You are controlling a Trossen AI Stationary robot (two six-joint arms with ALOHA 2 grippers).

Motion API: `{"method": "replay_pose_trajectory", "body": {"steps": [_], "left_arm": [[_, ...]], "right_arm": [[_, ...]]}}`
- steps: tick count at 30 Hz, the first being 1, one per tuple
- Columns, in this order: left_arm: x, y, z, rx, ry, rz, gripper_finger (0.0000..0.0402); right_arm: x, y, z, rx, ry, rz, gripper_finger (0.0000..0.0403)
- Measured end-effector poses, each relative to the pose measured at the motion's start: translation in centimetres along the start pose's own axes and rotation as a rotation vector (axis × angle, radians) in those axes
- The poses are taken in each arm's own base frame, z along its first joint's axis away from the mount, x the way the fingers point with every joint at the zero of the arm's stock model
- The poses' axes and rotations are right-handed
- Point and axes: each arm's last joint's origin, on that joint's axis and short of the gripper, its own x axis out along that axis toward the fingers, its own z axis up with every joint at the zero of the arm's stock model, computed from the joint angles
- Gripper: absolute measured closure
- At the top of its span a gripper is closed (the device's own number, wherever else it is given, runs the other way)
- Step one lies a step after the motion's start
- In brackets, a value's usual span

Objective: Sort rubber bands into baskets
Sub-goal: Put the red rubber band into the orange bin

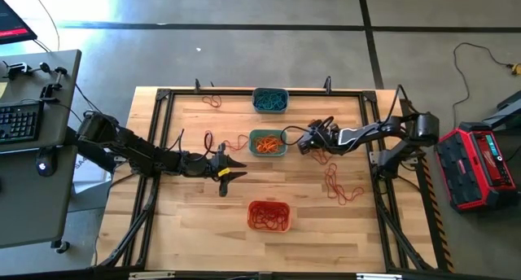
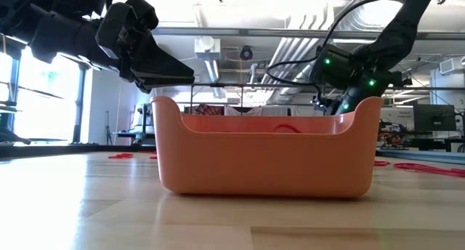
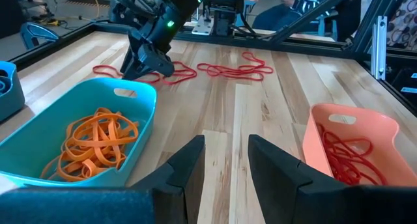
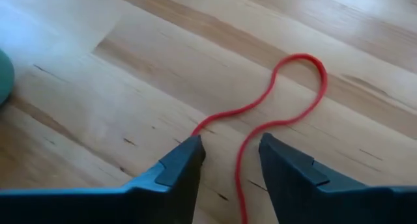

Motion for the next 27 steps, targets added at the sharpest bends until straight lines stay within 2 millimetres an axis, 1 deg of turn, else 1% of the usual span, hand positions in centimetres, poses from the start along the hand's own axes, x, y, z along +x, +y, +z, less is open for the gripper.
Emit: {"method": "replay_pose_trajectory", "body": {"steps": [3, 8, 10, 13, 16, 19, 27], "left_arm": [[0.0, 0.0, 0.0, 0.000, 0.000, 0.000, 0.0290], [0.0, 0.0, 0.0, 0.000, 0.000, 0.000, 0.0290], [0.0, 0.0, 0.0, 0.000, 0.000, 0.000, 0.0290], [0.0, 0.0, 0.0, 0.000, 0.000, 0.000, 0.0290], [0.0, 0.0, 0.0, 0.000, 0.000, 0.000, 0.0290], [0.0, 0.0, 0.0, 0.000, 0.000, 0.000, 0.0290], [0.0, 0.0, 0.0, -0.001, 0.000, 0.000, 0.0290]], "right_arm": [[0.1, -0.2, 0.1, -0.013, 0.010, 0.005, 0.0286], [0.4, -0.6, 0.4, -0.058, 0.032, 0.021, 0.0372], [0.4, -0.6, 0.4, -0.090, 0.034, 0.019, 0.0394], [0.3, -0.5, 0.4, -0.107, 0.039, 0.031, 0.0391], [-0.3, -0.1, 0.1, -0.128, 0.034, 0.050, 0.0399], [-1.3, 0.2, 0.0, -0.151, 0.028, 0.082, 0.0400], [-4.7, 1.4, 0.5, -0.193, -0.083, 0.186, 0.0403]]}}
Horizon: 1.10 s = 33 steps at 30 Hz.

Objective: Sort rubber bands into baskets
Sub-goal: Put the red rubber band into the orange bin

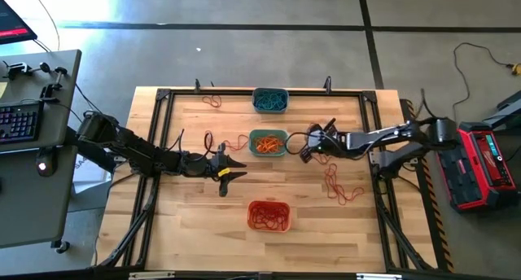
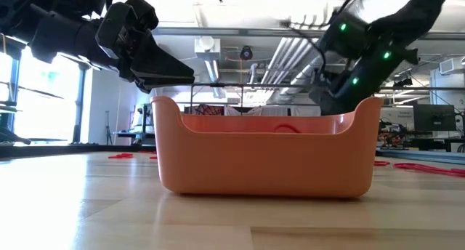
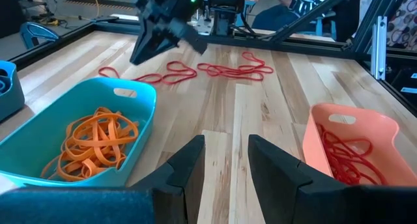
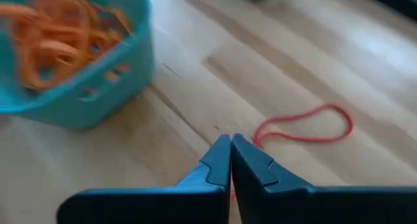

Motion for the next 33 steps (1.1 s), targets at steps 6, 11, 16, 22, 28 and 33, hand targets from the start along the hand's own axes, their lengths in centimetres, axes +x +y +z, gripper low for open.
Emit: {"method": "replay_pose_trajectory", "body": {"steps": [6, 11, 16, 22, 28, 33], "left_arm": [[0.0, 0.0, 0.0, 0.000, -0.001, 0.000, 0.0290], [0.0, 0.0, 0.0, 0.000, -0.001, 0.000, 0.0290], [0.0, 0.0, 0.0, 0.000, -0.001, 0.000, 0.0290], [0.0, 0.0, 0.0, 0.001, 0.002, 0.001, 0.0290], [0.0, 0.0, 0.0, 0.002, 0.004, 0.001, 0.0290], [0.0, 0.0, 0.0, 0.002, 0.004, 0.001, 0.0290]], "right_arm": [[-1.9, 0.6, 0.2, -0.005, -0.034, 0.050, 0.0402], [-1.5, 0.3, -0.3, 0.021, 0.017, 0.016, 0.0366], [0.1, 0.0, -0.6, 0.026, 0.047, -0.024, 0.0288], [2.2, -1.0, -1.2, 0.036, 0.110, -0.100, 0.0258], [3.5, -1.4, -1.1, 0.034, 0.114, -0.081, 0.0296], [4.1, -1.7, -0.8, 0.037, 0.116, -0.045, 0.0348]]}}
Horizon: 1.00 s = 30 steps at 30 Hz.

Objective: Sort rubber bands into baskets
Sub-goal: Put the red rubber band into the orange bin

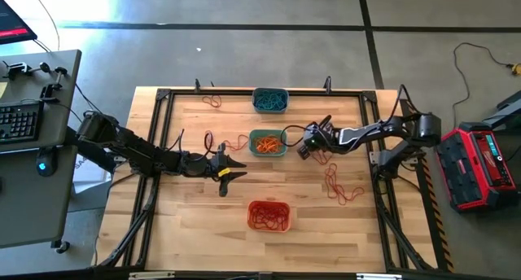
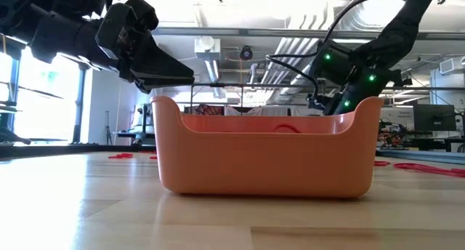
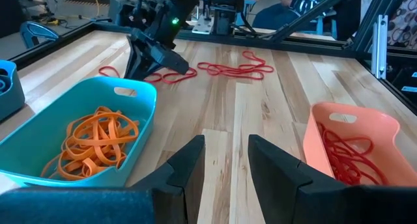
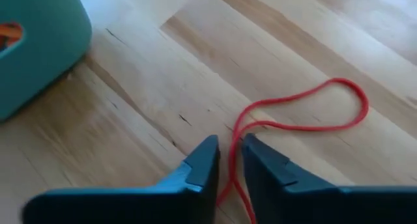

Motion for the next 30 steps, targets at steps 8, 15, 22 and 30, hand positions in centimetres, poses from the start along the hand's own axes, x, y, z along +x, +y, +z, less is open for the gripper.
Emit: {"method": "replay_pose_trajectory", "body": {"steps": [8, 15, 22, 30], "left_arm": [[0.0, 0.0, 0.0, -0.008, 0.001, 0.000, 0.0290], [0.0, 0.0, 0.0, -0.017, 0.004, 0.000, 0.0290], [0.0, 0.0, 0.0, -0.024, 0.004, 0.000, 0.0290], [0.0, 0.0, 0.0, -0.025, 0.003, 0.000, 0.0290]], "right_arm": [[-0.5, 0.3, 0.0, -0.062, -0.007, 0.016, 0.0395], [-3.8, 2.6, 0.0, -0.119, -0.115, 0.124, 0.0402], [-8.3, 4.9, -0.7, -0.157, -0.274, 0.200, 0.0402], [-13.3, 8.4, 0.0, -0.247, -0.389, 0.334, 0.0403]]}}
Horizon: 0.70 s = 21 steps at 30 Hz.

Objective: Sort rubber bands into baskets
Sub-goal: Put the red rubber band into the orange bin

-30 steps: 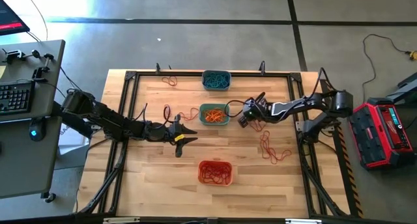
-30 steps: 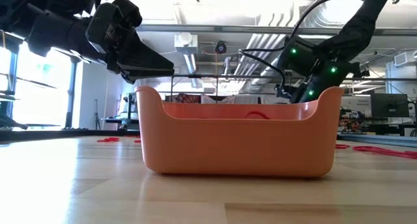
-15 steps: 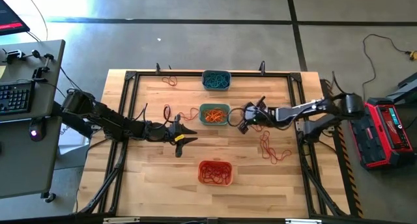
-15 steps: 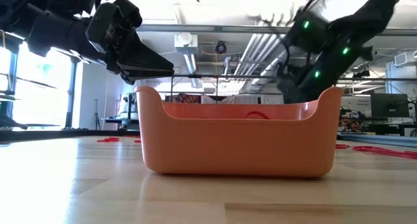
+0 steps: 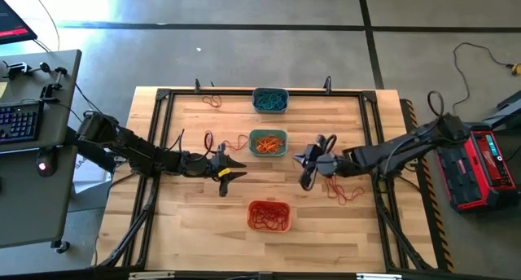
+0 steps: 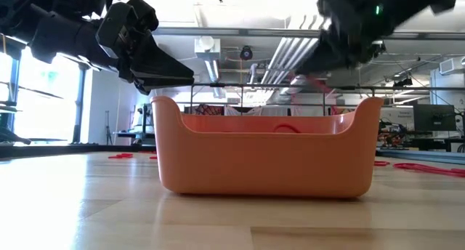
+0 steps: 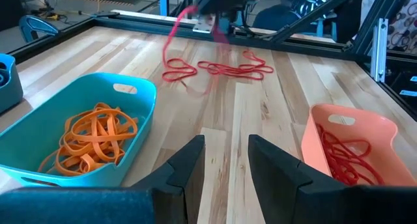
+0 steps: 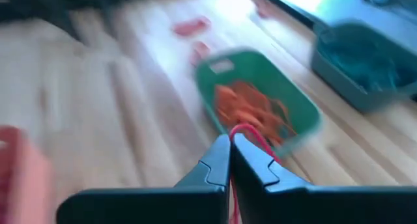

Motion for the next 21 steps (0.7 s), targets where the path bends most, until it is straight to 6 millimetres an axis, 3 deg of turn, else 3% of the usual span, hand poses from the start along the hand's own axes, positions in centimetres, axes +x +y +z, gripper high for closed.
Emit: {"method": "replay_pose_trajectory", "body": {"steps": [7, 12, 21], "left_arm": [[0.0, 0.0, 0.0, 0.000, 0.000, 0.000, 0.0290], [0.0, 0.0, 0.0, 0.007, 0.000, 0.000, 0.0290], [0.0, 0.0, 0.0, 0.009, 0.001, 0.000, 0.0290]], "right_arm": [[-2.6, 3.3, 3.7, -0.068, -0.116, 0.124, 0.0403], [-3.7, 4.7, 4.9, -0.080, -0.148, 0.196, 0.0403], [-1.2, 8.7, 4.4, -0.131, -0.029, 0.441, 0.0403]]}}
